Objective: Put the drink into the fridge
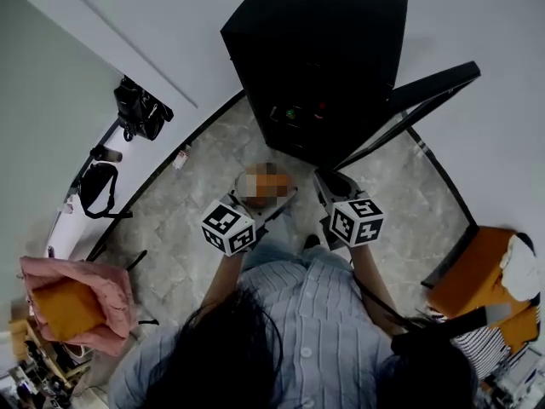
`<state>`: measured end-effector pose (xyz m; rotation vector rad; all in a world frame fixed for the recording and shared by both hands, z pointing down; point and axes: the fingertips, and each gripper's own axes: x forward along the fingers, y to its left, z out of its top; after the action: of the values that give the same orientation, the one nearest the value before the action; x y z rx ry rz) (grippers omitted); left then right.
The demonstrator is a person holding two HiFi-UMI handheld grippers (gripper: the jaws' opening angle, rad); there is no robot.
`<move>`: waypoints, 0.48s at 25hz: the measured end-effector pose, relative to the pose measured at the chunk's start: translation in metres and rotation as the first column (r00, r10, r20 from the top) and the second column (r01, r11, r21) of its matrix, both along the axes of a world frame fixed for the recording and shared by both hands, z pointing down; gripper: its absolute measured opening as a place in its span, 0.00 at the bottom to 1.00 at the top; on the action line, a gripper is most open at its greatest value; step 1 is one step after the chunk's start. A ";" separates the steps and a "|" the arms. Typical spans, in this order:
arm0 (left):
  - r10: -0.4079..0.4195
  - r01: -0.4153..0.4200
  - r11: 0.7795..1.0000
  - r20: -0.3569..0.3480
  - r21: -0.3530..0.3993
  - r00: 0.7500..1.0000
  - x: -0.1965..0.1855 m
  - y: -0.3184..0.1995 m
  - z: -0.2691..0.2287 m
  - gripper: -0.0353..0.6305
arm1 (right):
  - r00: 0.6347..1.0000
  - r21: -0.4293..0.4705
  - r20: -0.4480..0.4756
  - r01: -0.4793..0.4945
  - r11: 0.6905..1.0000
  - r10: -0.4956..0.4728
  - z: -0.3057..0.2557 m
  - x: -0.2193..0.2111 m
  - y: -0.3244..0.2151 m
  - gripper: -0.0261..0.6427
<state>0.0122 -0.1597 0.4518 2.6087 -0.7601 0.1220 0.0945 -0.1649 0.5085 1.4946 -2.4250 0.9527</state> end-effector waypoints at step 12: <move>0.119 -0.119 0.993 0.037 -0.012 0.992 -0.003 -0.084 0.026 0.57 | 0.998 -0.020 -0.042 -0.041 0.999 0.040 0.007 -0.018 -0.066 0.11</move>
<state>0.0089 -0.2432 0.4778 2.6487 -0.6145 0.2099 0.0760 -0.2305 0.5154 1.5470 -2.3580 0.9420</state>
